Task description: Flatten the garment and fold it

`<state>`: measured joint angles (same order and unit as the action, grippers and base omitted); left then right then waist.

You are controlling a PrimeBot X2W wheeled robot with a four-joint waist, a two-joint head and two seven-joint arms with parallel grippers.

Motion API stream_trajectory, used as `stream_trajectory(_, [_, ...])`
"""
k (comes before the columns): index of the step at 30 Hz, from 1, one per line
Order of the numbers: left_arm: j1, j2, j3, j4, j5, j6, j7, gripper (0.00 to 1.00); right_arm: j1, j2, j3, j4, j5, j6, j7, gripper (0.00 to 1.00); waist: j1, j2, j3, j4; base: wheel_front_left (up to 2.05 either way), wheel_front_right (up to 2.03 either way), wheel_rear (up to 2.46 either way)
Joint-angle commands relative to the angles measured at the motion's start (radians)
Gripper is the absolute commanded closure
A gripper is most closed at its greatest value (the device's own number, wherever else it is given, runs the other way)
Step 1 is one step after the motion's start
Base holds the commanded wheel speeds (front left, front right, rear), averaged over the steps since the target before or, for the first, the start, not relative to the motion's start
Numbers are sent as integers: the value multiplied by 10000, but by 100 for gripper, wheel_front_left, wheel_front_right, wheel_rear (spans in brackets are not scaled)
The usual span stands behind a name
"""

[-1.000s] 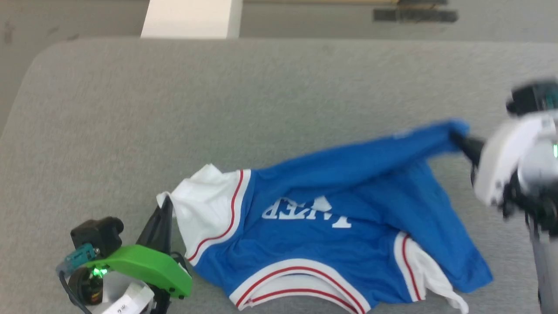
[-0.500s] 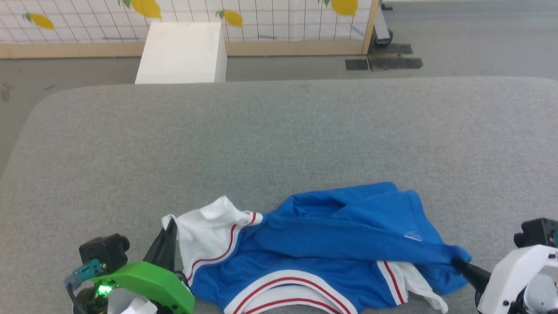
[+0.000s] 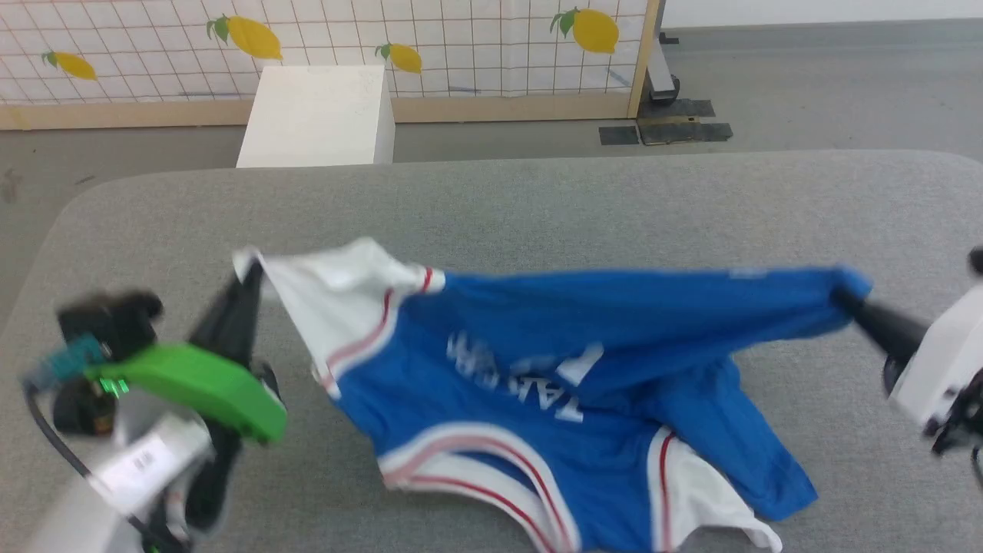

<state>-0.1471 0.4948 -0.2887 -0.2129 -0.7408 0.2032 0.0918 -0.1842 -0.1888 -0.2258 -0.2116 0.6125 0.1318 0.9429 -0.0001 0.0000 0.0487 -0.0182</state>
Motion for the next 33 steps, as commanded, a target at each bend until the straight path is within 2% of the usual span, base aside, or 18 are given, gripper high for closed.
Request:
stream_trajectory(1, [-559, 201, 135, -58, 5, -116, 97, 100, -455, -145, -57, -57, 112, -11, 103, 100, 1, 0, -7, 11, 0, 0, 0])
stream_trajectory(10, [-3905, 1026, 540, 9, 314, -790, 699, 100, -3122, -952, -255, -94, 494, -11, 492, 100, 1, 0, 209, 60, 0, 0, 0])
stream_trajectory(20, [-6321, 1436, 145, 1183, 465, -1587, 1596, 100, -4893, -1044, -115, 462, 577, -11, 1013, 100, 1, 0, 1150, 97, 0, 0, 0])
stream_trajectory(27, [-8808, 1410, -193, 2837, 894, -2119, 1976, 100, -7193, -889, 341, 1417, -232, -11, 1026, 100, 1, 0, 2607, 80, 0, 0, 0])
stream_trajectory(33, [-11355, 1314, -368, 4456, 1600, -2229, 2066, 100, -9966, -462, 567, 2759, -1393, -11, 686, 100, 1, 0, 3864, 16, 0, 0, 0])
